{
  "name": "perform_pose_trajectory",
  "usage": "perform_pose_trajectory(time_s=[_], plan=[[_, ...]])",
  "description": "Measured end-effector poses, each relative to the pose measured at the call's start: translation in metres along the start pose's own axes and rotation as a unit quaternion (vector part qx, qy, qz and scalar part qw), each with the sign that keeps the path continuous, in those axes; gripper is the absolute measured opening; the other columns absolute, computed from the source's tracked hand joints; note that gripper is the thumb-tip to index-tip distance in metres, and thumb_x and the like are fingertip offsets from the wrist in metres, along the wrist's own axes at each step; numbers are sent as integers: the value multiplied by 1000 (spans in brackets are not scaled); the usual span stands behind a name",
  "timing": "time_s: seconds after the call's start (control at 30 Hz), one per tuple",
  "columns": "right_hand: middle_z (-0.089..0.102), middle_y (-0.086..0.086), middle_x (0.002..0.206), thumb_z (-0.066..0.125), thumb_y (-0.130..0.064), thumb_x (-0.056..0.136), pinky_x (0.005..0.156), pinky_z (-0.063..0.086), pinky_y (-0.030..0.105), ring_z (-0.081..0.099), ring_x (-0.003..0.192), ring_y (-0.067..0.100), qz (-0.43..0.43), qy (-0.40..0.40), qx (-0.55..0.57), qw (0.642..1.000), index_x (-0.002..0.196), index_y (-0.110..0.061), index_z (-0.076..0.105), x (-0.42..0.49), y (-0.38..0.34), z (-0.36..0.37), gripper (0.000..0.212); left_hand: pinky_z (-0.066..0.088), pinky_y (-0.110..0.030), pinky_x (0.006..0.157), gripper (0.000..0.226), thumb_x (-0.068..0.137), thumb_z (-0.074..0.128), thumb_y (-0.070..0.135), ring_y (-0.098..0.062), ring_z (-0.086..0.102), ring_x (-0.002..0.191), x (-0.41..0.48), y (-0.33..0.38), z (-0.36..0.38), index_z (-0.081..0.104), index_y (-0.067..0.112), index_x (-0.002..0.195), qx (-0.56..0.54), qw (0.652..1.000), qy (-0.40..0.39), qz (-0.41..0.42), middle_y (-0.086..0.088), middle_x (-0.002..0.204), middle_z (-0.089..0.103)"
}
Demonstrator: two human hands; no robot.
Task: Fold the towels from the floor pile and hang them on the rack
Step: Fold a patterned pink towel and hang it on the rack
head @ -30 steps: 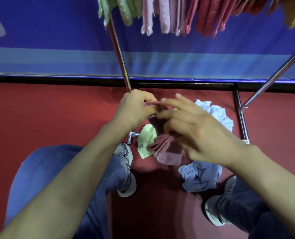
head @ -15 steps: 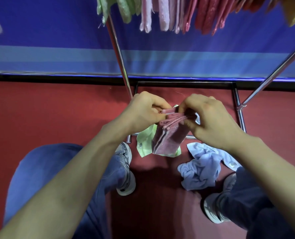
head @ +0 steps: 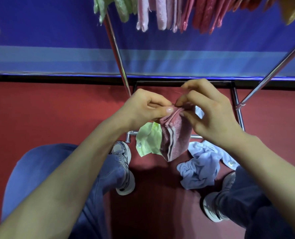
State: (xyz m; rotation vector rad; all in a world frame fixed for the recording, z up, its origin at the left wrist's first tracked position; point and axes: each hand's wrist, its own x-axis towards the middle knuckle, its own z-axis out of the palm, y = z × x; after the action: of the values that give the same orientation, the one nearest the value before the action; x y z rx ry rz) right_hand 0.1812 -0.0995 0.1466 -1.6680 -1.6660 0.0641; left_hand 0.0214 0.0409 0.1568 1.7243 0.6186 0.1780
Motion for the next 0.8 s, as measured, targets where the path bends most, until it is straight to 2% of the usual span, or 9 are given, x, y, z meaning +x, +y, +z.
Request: perform_pose_trajectory(time_s=[0.07, 0.17, 0.33, 0.43, 0.5, 0.57, 0.63, 0.73, 0.8], plan=[[55, 15, 113, 74, 3, 78, 86, 48, 29, 59, 98, 24, 0, 23, -19, 1000, 93, -4, 69, 0, -1, 1, 17, 57, -28, 79, 13, 89, 68, 1, -14, 67, 79, 1, 0, -2, 73, 9, 98, -26, 1000, -2, -5, -7, 84, 73], [55, 12, 100, 76, -5, 80, 80, 47, 36, 57, 91, 31, 12, 44, -38, 998, 93, -4, 68, 1, 0, 0, 16, 57, -19, 73, 20, 91, 63, -2, -8, 68, 75, 1, 1, -4, 71, 12, 102, -64, 998, -14, -8, -4, 83, 74], [52, 8, 96, 74, -2, 80, 78, 43, 29, 54, 88, 28, 32, 37, -47, 998, 92, -4, 63, 1, -2, 1, 16, 57, -23, 75, 22, 94, 60, -2, -8, 67, 73, 1, 1, -6, 71, 15, 100, -55, 998, -16, -8, 0, 79, 73], [56, 10, 106, 71, 2, 81, 82, 40, 17, 54, 93, 22, 42, 31, -28, 998, 92, -2, 61, 1, 0, 0, 16, 59, -29, 75, 24, 96, 59, -2, -10, 68, 75, 1, 2, -7, 71, 18, 99, -23, 1000, -8, -11, 1, 79, 73], [59, 12, 118, 70, 2, 81, 87, 39, 16, 56, 102, 21, 52, 23, -3, 998, 91, -2, 60, 1, 1, -3, 15, 60, -33, 77, 26, 97, 58, -1, -11, 69, 77, 1, 2, -8, 71, 21, 98, -11, 1000, -4, -16, 2, 79, 73], [64, 10, 116, 68, -1, 80, 88, 47, 26, 61, 106, 23, 66, 12, 29, 997, 91, -5, 58, 2, 2, -4, 15, 60, -31, 77, 27, 96, 59, -2, -9, 69, 76, 0, 2, -8, 71, 22, 98, -4, 1000, -10, -16, 5, 77, 74], [69, 8, 104, 68, -3, 80, 81, 49, 38, 65, 97, 26, 77, 0, 49, 996, 90, -7, 56, 2, 2, -4, 16, 59, -30, 78, 27, 96, 59, -4, -9, 68, 75, -1, 3, -9, 71, 21, 100, 0, 1000, -19, -17, 2, 78, 74], [70, 5, 93, 67, -6, 81, 75, 50, 42, 65, 82, 27, 82, -6, 57, 995, 89, -9, 54, 2, 4, -5, 16, 57, -44, 87, 19, 96, 62, 3, -15, 66, 85, -3, 4, -12, 71, 15, 108, 15, 999, -35, -25, -7, 90, 72], [69, 5, 89, 67, -6, 81, 74, 51, 43, 64, 78, 26, 83, 3, 55, 995, 88, -9, 55, 3, 5, -7, 14, 56, -37, 86, 18, 92, 69, 15, -12, 66, 88, -6, 7, -14, 72, 13, 110, 3, 998, -57, -28, -3, 93, 73]])
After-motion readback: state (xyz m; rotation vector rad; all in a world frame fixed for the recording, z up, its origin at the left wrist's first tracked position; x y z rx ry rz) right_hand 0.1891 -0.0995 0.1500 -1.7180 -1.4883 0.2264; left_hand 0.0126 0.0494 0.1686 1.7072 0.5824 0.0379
